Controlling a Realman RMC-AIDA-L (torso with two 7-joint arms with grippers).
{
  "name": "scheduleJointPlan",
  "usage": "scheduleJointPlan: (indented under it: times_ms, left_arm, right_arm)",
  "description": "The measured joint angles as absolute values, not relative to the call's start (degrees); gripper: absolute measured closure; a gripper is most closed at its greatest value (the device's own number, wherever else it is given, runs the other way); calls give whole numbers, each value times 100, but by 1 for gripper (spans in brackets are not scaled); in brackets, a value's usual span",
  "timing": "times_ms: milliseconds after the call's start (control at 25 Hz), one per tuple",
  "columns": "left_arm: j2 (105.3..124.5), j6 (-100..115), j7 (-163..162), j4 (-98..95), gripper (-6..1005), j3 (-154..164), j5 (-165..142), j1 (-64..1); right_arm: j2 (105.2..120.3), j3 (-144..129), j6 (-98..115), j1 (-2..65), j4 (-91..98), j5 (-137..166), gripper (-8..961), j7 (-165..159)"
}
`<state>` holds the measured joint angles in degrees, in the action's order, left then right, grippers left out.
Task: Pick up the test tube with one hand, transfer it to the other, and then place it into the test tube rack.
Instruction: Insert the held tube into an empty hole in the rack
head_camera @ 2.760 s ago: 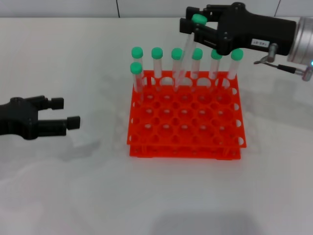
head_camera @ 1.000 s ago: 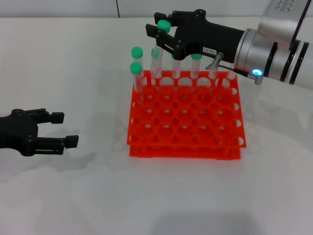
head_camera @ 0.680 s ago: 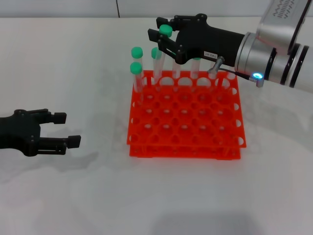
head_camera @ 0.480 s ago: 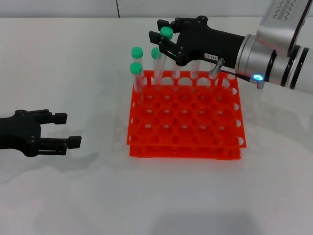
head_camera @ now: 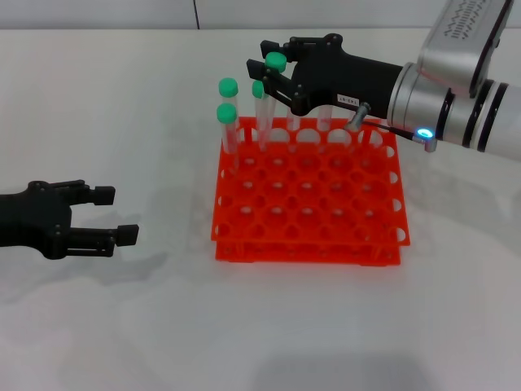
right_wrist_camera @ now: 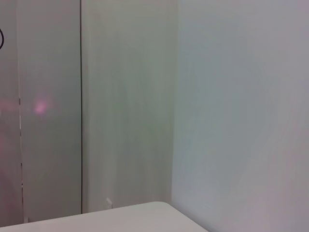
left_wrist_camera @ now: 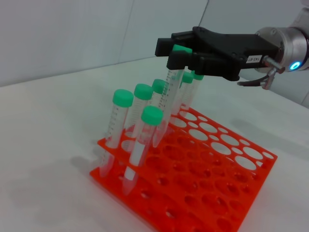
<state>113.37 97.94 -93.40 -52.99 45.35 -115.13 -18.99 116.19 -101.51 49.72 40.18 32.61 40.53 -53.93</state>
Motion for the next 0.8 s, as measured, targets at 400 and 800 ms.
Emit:
scheduleJointPlan:
  times_ms: [400,800]
  left_arm:
    - [11348,9800,-9343,-5299,123,4535,-11512,-1899]
    - [11346,9800,-9343,-5266,123,4535,-11520,-1900]
  right_arm:
    - [11619,-10169,4962,3982,3261,4051,676,-5356]
    - [11619,-10204,4980,3964,3260,4051,677,-5256]
